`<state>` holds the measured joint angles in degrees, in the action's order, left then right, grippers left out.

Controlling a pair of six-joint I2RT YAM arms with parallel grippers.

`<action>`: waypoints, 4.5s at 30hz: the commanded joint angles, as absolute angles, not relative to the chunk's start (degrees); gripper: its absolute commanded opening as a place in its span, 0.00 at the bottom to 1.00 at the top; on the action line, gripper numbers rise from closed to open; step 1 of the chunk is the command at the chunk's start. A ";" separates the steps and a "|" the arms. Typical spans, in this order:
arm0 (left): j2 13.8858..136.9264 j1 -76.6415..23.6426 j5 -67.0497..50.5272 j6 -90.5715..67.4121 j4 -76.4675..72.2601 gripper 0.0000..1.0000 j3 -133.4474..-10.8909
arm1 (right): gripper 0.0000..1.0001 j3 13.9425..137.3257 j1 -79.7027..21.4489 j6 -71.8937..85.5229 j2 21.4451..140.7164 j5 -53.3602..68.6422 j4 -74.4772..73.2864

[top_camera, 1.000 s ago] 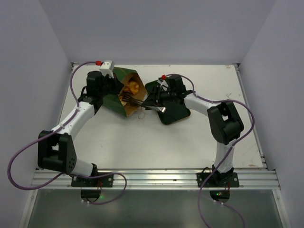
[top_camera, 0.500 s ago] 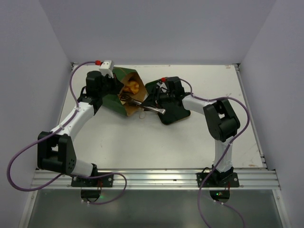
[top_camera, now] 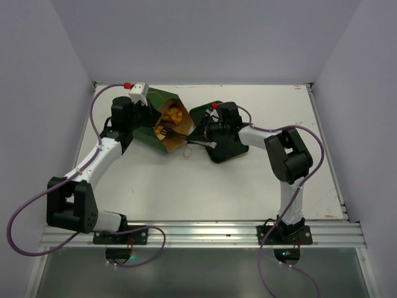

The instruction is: Take the fake bread out of the paper bag

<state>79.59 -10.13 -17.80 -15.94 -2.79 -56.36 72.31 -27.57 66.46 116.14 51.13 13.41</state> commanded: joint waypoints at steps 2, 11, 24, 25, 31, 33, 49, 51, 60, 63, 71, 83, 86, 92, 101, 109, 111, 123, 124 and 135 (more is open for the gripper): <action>76.73 -10.11 -18.72 -16.17 -7.65 0.00 -55.46 | 0.00 71.63 -25.32 66.10 114.70 52.21 17.22; 76.46 -9.93 -14.86 -16.00 -7.73 0.00 -54.49 | 0.00 71.37 -21.72 56.96 110.75 55.89 14.24; 75.94 -9.23 -13.54 -16.61 -7.65 0.00 -53.96 | 0.00 70.58 -17.31 37.72 102.14 57.91 1.86; 75.94 -8.97 -13.54 -16.52 -7.30 0.00 -54.14 | 0.00 70.75 -17.23 36.49 101.69 58.53 0.89; 75.85 -8.53 -13.97 -17.05 -7.03 0.00 -54.49 | 0.00 71.81 -17.14 29.10 100.37 58.88 -6.76; 75.76 -8.35 -14.15 -17.31 -6.94 0.00 -54.75 | 0.00 72.16 -17.14 25.34 99.41 59.94 -9.56; 72.78 -5.28 -16.08 -16.35 -5.45 0.00 -53.44 | 0.00 70.31 -2.55 6.51 85.78 65.34 -22.50; 71.81 -4.92 -16.70 -15.91 -5.19 0.00 -53.17 | 0.00 71.10 -2.55 4.85 87.00 60.41 -23.90; 67.94 -4.83 -17.05 -14.77 -4.48 0.00 -51.24 | 0.00 78.64 -3.16 12.21 103.87 47.55 -13.80; 67.41 -4.75 -17.05 -14.50 -4.48 0.00 -50.63 | 0.00 81.64 -4.21 12.48 108.54 47.81 -13.10; 67.33 -4.48 -17.23 -14.33 -4.57 0.00 -50.01 | 0.07 84.55 -6.06 15.03 114.78 48.87 -10.81; 67.32 -4.48 -17.23 -14.06 -4.04 0.00 -50.01 | 0.22 86.66 -7.03 21.35 120.76 52.56 -7.29; 67.06 -4.39 -17.05 -13.98 -3.69 0.00 -50.18 | 0.31 85.44 -6.86 20.75 119.89 52.30 -7.03; 67.15 -4.39 -17.14 -13.98 -3.60 0.00 -50.19 | 0.39 82.97 -5.89 19.95 117.25 51.94 -7.03; 66.80 -4.39 -17.14 -13.98 -3.08 0.00 -50.10 | 0.45 80.60 -4.40 19.60 114.44 51.33 -7.21; 66.45 -4.39 -17.23 -13.97 -2.73 0.00 -50.19 | 0.49 79.10 -3.43 19.42 113.03 51.77 -7.21; 66.36 -4.31 -17.23 -13.97 -2.64 0.00 -50.18 | 0.49 78.75 -3.16 19.60 112.41 51.77 -7.12; 66.88 -4.39 -18.63 -14.06 -2.81 0.00 -50.36 | 0.54 76.73 -0.26 19.95 109.34 52.91 -7.03; 66.97 -4.31 -18.98 -14.24 -2.81 0.00 -50.36 | 0.54 76.64 -0.26 19.86 109.07 53.00 -6.94; 67.41 -4.31 -23.11 -13.36 -3.87 0.00 -50.18 | 0.49 77.87 0.44 -5.68 98.89 62.67 -27.83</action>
